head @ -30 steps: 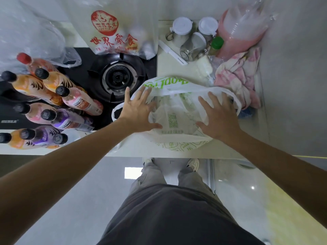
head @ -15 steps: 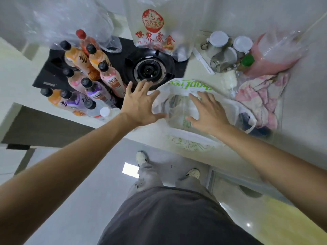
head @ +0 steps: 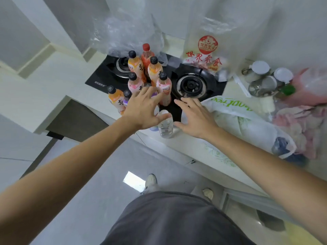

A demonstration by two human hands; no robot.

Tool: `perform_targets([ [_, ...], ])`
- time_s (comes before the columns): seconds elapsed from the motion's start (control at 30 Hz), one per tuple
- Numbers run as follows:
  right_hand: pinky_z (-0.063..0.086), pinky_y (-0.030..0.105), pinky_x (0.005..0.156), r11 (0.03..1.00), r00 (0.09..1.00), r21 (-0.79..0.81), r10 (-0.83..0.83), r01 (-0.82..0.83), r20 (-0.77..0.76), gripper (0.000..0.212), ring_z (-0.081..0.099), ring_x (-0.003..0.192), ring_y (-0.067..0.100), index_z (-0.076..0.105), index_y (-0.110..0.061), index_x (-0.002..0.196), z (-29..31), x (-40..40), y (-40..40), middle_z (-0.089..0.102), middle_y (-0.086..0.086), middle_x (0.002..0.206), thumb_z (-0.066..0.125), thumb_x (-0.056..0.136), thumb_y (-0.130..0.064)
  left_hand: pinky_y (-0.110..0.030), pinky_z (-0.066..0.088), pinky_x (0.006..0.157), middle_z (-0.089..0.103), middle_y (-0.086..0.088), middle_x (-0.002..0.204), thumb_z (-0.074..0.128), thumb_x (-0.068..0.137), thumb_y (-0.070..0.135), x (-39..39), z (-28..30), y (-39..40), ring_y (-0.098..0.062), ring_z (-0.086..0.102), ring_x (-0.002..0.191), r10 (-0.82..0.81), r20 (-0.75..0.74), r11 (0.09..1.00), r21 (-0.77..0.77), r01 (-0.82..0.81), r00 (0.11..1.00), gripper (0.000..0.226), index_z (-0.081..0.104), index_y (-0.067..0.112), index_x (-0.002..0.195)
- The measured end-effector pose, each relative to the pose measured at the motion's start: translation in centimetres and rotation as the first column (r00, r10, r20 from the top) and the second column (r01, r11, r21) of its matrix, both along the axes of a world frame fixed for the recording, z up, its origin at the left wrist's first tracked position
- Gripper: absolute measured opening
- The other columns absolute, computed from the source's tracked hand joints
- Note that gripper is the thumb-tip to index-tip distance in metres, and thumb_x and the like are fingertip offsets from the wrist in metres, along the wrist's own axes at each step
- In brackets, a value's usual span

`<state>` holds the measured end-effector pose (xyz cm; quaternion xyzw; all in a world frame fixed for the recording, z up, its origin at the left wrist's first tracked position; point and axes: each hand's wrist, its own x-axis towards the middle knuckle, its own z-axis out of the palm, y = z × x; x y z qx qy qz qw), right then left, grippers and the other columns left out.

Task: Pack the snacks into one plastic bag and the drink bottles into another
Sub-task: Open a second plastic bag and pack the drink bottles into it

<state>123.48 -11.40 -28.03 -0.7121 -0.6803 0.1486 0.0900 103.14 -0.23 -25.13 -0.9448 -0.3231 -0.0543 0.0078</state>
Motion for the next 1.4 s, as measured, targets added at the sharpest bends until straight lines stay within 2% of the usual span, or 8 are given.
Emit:
perform_targets([
  [0.13,0.048,0.043,0.099,0.999,0.996,-0.031,0.008,-0.011,-0.090,0.078,0.042,0.134,0.019,0.036,-0.029,0.154,0.2,-4.1,0.7,0.047,-0.007,0.144,0.066,0.088,-0.059,-0.043,0.052,0.085,0.052,0.000,0.135,0.033,0.091,0.083,-3.0,-0.9,1.4,-0.022,0.053,0.117,-0.056,-0.017,0.990,-0.128,0.054,0.998,0.078,0.055,0.023,0.135],
  [0.23,0.051,0.045,0.088,0.998,0.988,-0.026,-0.058,0.055,-0.144,0.061,0.054,0.117,0.024,0.046,-0.027,0.138,-0.3,-5.9,0.8,0.057,-0.004,0.127,0.067,0.089,-0.056,-0.040,0.053,0.085,0.052,-0.002,0.131,0.047,0.100,0.059,-4.3,-1.8,2.0,-0.022,0.053,0.115,-0.161,0.033,0.949,-0.269,0.164,0.986,0.052,0.053,0.023,0.136],
  [0.33,0.051,0.048,0.078,0.990,0.970,-0.022,-0.141,0.139,-0.197,0.041,0.058,0.096,0.028,0.050,-0.020,0.111,-0.6,-6.6,1.1,0.059,-0.002,0.107,0.067,0.090,-0.051,-0.031,0.047,0.080,0.050,-0.005,0.129,0.059,0.098,0.024,-4.6,-2.1,2.6,-0.024,0.050,0.115,-0.189,0.046,0.942,-0.274,0.194,0.981,0.038,0.053,0.019,0.134],
  [0.5,0.046,0.042,0.067,0.970,0.956,0.066,-0.215,0.233,-0.201,0.035,0.055,0.082,0.025,0.046,-0.019,0.097,-0.4,-7.6,0.6,0.056,-0.006,0.090,0.064,0.096,-0.049,-0.039,0.046,0.065,0.049,-0.009,0.106,0.062,0.095,0.014,-3.8,-1.7,3.4,-0.028,0.050,0.098,-0.167,0.060,0.952,-0.249,0.177,0.984,0.022,0.058,0.010,0.116],
  [0.77,0.032,0.035,0.066,0.901,0.914,0.186,-0.357,0.391,-0.193,0.036,0.061,0.087,0.030,0.053,-0.012,0.112,0.5,-7.2,-1.8,0.057,-0.003,0.091,0.061,0.099,-0.045,-0.034,0.037,0.060,0.054,-0.010,0.111,0.065,0.095,0.024,-3.6,0.7,3.9,-0.029,0.056,0.097,-0.238,0.067,0.962,-0.119,0.245,0.969,0.032,0.059,0.007,0.121],
  [0.93,0.041,0.039,0.064,0.825,0.865,0.284,-0.413,0.488,-0.286,0.038,0.059,0.082,0.029,0.053,-0.012,0.106,3.1,-5.0,-3.2,0.059,-0.003,0.089,0.059,0.100,-0.049,-0.043,0.050,0.059,0.056,-0.010,0.113,0.067,0.093,0.025,-0.5,3.7,3.3,-0.033,0.060,0.092,-0.329,0.125,0.941,-0.033,0.335,0.936,0.031,0.059,0.008,0.117],
  [1.13,0.038,0.036,0.063,0.715,0.815,0.392,-0.484,0.579,-0.320,0.037,0.052,0.075,0.021,0.052,-0.013,0.105,7.2,0.2,-5.5,0.054,-0.006,0.085,0.057,0.100,-0.049,-0.041,0.051,0.060,0.062,-0.006,0.105,0.070,0.090,0.031,5.1,7.4,1.6,-0.031,0.062,0.085,-0.358,0.240,0.930,0.003,0.368,0.902,0.031,0.063,0.012,0.113],
  [1.4,0.047,0.039,0.067,0.619,0.745,0.419,-0.596,0.664,-0.300,0.043,0.062,0.082,0.028,0.055,-0.011,0.113,6.8,8.7,-11.4,0.065,0.004,0.091,0.055,0.099,-0.051,-0.040,0.051,0.067,0.065,-0.003,0.103,0.067,0.088,0.035,14.1,10.1,-2.3,-0.029,0.064,0.086,-0.373,0.381,0.913,-0.011,0.408,0.846,0.026,0.065,0.015,0.105],
])
